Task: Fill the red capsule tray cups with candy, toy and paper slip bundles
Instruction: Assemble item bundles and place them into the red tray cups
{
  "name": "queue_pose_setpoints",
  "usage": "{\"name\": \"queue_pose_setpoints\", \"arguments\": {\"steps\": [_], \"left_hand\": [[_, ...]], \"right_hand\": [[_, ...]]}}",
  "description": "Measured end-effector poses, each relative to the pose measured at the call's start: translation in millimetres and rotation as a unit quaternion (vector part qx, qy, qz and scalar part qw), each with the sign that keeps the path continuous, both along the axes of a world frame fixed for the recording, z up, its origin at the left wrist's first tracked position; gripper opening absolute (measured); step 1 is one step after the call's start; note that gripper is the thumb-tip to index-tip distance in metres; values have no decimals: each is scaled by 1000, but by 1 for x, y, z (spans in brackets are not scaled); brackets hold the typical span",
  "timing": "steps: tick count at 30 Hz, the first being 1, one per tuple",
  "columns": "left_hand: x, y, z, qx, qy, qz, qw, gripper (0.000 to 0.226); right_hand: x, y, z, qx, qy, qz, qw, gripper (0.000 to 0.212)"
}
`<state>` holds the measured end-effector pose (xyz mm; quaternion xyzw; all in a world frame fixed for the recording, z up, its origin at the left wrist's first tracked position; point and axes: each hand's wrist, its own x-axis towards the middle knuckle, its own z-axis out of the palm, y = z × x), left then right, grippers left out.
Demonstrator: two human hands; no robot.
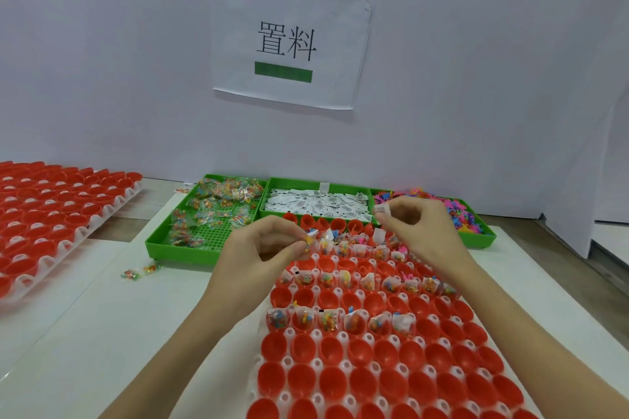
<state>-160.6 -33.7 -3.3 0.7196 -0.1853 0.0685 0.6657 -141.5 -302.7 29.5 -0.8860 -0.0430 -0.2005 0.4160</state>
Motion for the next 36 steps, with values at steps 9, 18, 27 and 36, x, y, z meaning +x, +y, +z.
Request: {"name": "queue_pose_setpoints", "arguments": {"steps": [9,18,27,36], "left_hand": [[-26,-27,9,-3,2,-73,997,13],[-33,-36,3,53,-12,-87,995,9],[-37,-42,2,27,-22,-38,999,26],[-41,-43,3,66,-69,-52,994,16]], "right_hand": [[-85,20,-9,212,62,65,973,17],[-93,27,-12,198,87,106,971,7],[-95,23,-14,154,105,142,972,14],[-96,24,-13,145,121,140,972,25]]}}
